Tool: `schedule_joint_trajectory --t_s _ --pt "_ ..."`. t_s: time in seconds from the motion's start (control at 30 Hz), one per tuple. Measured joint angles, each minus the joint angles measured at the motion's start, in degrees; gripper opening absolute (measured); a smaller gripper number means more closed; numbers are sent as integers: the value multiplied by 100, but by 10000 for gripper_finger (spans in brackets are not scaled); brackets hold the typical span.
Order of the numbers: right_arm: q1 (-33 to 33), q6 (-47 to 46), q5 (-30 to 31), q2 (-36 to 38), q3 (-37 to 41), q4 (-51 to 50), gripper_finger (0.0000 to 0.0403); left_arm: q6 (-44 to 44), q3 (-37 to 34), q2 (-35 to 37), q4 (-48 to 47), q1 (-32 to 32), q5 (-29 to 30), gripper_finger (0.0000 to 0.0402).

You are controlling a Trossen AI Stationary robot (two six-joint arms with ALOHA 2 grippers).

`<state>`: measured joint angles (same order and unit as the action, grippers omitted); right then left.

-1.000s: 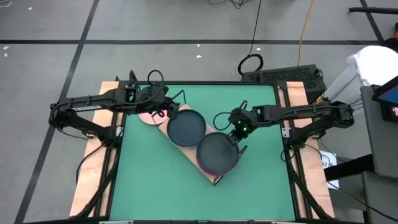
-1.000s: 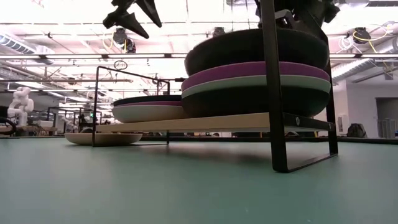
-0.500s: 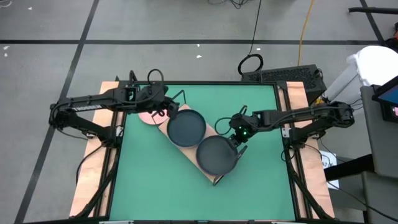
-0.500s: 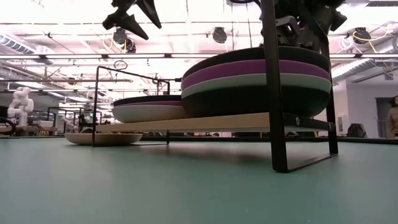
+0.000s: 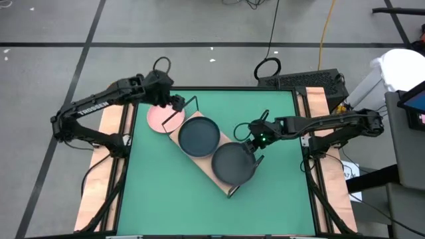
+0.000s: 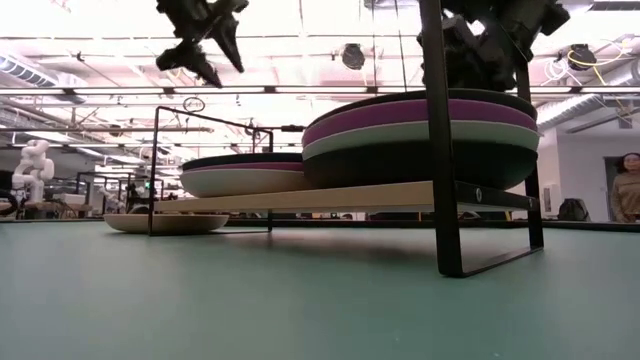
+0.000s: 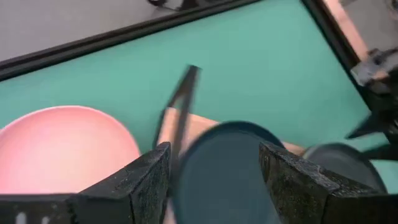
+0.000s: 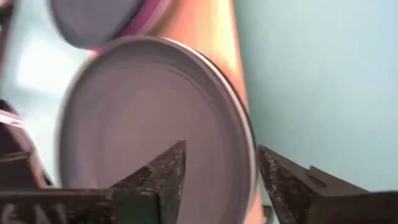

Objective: Place and stack plates onto a shelf
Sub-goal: Stack the light pink plate on the dark blue plate on the shelf

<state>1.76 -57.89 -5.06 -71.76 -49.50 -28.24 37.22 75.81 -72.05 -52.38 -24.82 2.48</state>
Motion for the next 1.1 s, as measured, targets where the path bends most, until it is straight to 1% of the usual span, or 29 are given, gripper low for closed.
schedule_joint_trajectory --t_s 0.1,0.2,0.33,0.47,0.53,0.67,0.87,1.1 --pt "0 -41 92 194 0 20 203 -158 0 0 -220 -442 -137 246" --pt "0 -41 185 316 0 45 215 -346 0 0 -453 -909 -279 246" --pt "0 -53 360 423 0 62 219 -702 0 -140 -761 -1482 -297 245" --pt "0 -61 376 510 0 184 219 -1159 0 -355 -960 -1996 -354 245" --pt "0 -61 378 540 0 214 219 -1445 0 -496 -1044 -2237 -454 245" --pt "0 -85 377 589 0 233 219 -1962 0 -793 -1145 -2684 -921 245" --pt "0 -102 378 590 0 250 219 -2550 -2 -1326 -1303 -3133 -970 245" --pt "0 -103 385 590 0 364 219 -3236 -137 -1952 -1346 -3400 -891 245"
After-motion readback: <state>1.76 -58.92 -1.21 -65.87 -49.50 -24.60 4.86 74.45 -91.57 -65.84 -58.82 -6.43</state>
